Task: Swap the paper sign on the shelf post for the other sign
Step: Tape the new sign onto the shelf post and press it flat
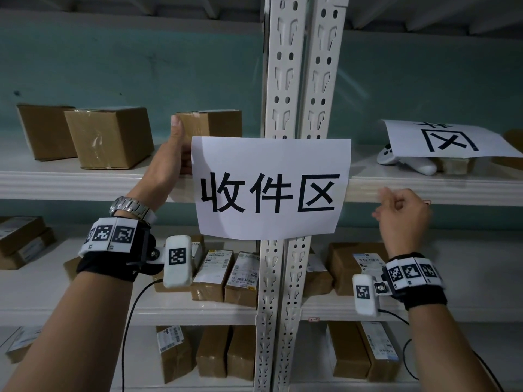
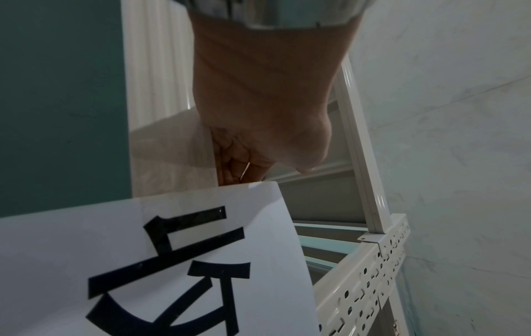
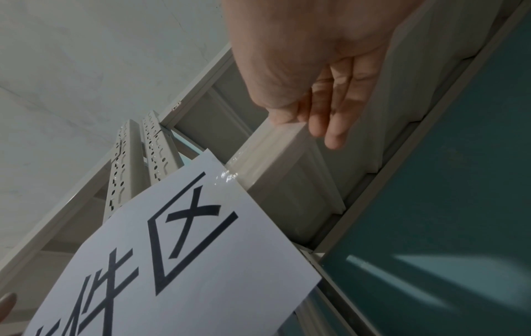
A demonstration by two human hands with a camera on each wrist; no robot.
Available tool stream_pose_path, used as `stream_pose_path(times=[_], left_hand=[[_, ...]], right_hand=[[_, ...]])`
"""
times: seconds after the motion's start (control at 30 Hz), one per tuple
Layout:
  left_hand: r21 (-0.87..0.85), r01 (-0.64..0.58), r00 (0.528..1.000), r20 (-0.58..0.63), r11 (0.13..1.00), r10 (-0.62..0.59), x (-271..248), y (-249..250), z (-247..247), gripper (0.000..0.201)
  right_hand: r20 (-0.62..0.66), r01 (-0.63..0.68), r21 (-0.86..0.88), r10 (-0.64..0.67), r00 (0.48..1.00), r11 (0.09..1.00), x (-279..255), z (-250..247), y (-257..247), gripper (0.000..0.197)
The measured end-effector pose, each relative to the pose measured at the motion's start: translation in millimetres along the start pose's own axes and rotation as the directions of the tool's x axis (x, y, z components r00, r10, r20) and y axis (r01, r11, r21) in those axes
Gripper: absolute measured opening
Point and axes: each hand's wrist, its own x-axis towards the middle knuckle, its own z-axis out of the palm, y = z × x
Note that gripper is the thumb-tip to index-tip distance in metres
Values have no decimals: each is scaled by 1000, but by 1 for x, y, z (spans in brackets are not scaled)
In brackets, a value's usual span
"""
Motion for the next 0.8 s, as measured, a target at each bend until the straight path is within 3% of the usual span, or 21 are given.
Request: stream_pose_path(times=[0.6,0.8], left_hand=[[58,-25,999,23,998,24,0,1,-1,72],[46,-30,999,37,998,28,4,-2,-2,72]], right_hand=[[82,-13,-109,22,996,994,1,-7,-2,22],[56,-59,-4,59,997,998,1,-9,-2,23]])
